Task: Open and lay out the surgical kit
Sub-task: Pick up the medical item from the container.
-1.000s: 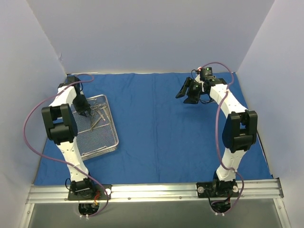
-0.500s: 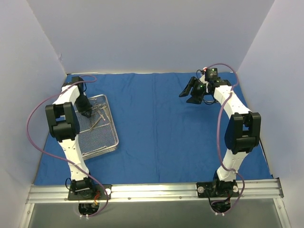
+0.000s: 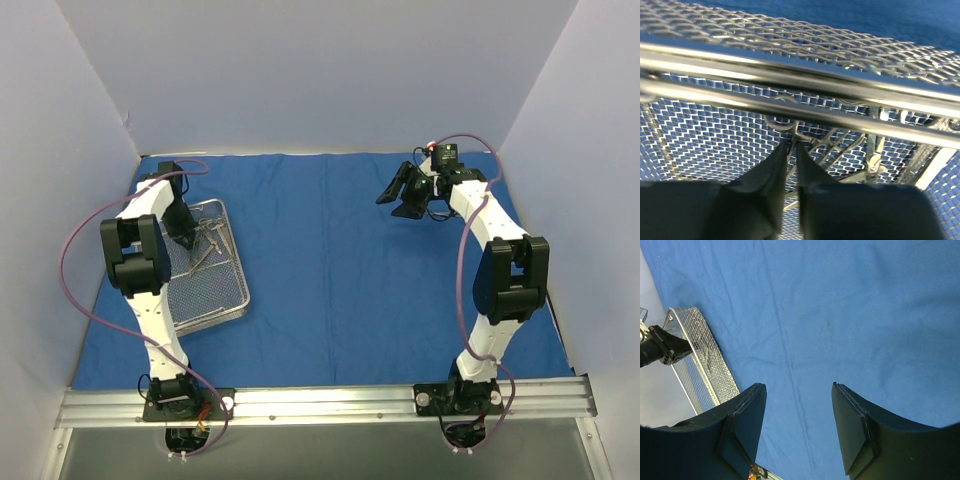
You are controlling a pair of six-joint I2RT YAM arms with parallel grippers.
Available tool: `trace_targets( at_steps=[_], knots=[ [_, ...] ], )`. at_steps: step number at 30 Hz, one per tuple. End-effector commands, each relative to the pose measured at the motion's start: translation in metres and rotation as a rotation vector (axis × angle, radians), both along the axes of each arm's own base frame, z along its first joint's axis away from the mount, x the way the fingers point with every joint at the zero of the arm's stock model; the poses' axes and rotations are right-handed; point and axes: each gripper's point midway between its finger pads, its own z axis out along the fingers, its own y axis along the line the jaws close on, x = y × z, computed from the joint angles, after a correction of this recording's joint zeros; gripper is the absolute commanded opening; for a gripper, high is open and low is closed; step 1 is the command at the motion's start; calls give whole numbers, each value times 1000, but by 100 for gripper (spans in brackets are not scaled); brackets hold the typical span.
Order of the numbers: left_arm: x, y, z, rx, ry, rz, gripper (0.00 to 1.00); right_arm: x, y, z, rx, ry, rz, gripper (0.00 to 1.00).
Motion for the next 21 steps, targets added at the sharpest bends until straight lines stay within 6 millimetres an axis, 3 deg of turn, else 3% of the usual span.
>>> trace_targets(
  at_steps=[1, 3, 7, 10, 16, 19, 21],
  knots=[
    [-23, -1, -23, 4, 97, -2, 16, -5, 1, 32, 28, -69, 6, 55],
    [-22, 0, -25, 6, 94, -5, 3, -5, 1, 33, 26, -74, 11, 55],
    [-23, 5, -15, 34, 76, 4, 2, -5, -2, 36, 5, -75, 17, 55],
    [-23, 7, 4, 50, 47, 10, 2, -4, 0, 39, 3, -80, 29, 55],
    [-25, 17, 57, 111, -6, 22, 2, 1, 6, 43, 10, -92, 45, 55],
    [-30, 16, 93, 128, -59, 11, 2, 3, 12, 46, 18, -94, 59, 55],
    [-32, 13, 106, 131, -84, -3, 2, 4, 15, 48, 20, -98, 66, 55]
  ],
)
